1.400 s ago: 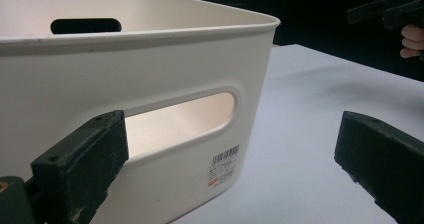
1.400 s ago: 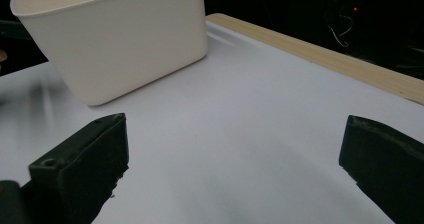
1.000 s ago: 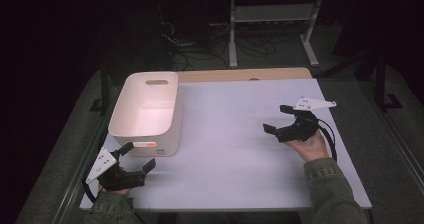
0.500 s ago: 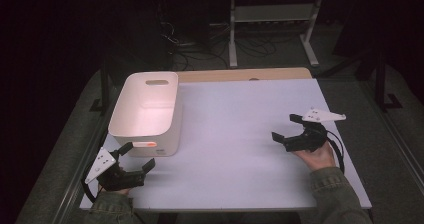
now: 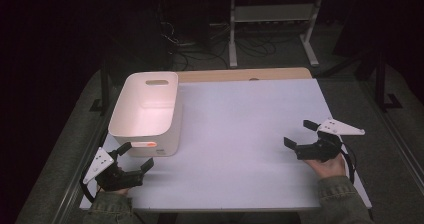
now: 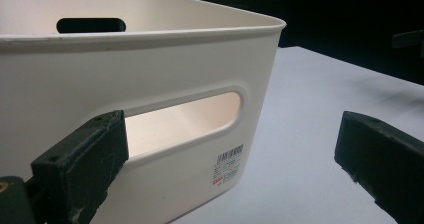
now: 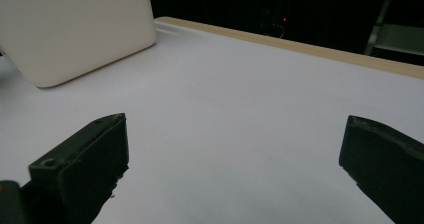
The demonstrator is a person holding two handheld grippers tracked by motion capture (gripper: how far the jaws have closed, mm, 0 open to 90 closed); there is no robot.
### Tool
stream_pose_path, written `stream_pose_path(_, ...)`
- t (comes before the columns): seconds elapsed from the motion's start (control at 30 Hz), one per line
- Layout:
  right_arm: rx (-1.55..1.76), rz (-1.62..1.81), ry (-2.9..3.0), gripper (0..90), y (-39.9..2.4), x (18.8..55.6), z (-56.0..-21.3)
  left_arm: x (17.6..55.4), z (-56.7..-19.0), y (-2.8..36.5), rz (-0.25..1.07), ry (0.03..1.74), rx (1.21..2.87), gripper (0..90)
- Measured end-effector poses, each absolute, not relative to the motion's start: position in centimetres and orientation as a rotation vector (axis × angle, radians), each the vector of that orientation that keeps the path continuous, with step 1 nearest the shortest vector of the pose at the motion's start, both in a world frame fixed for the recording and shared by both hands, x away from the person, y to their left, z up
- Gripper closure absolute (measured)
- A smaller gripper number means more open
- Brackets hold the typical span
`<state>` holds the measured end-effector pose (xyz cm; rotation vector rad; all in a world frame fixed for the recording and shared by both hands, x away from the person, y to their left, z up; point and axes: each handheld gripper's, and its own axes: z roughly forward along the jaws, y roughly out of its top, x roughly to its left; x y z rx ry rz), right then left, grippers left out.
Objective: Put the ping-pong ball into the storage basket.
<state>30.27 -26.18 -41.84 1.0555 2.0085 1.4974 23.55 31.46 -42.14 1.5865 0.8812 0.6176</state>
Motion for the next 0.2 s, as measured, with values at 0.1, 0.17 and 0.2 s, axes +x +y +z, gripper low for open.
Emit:
stream_pose_path(0.1,1.057,1.501,2.004,0.0,-26.58,29.84,-42.11,23.54,-42.13,31.43,0.618,0.879,1.587,0.2)
stream_pose_path(0.17,1.057,1.496,2.011,0.0,-26.65,29.56,-42.30,23.54,-42.11,31.43,0.617,0.880,1.585,0.2)
stream_pose_path(0.2,1.057,1.496,2.011,0.0,-26.64,29.46,-42.34,23.54,-42.11,31.42,0.616,0.881,1.584,0.2)
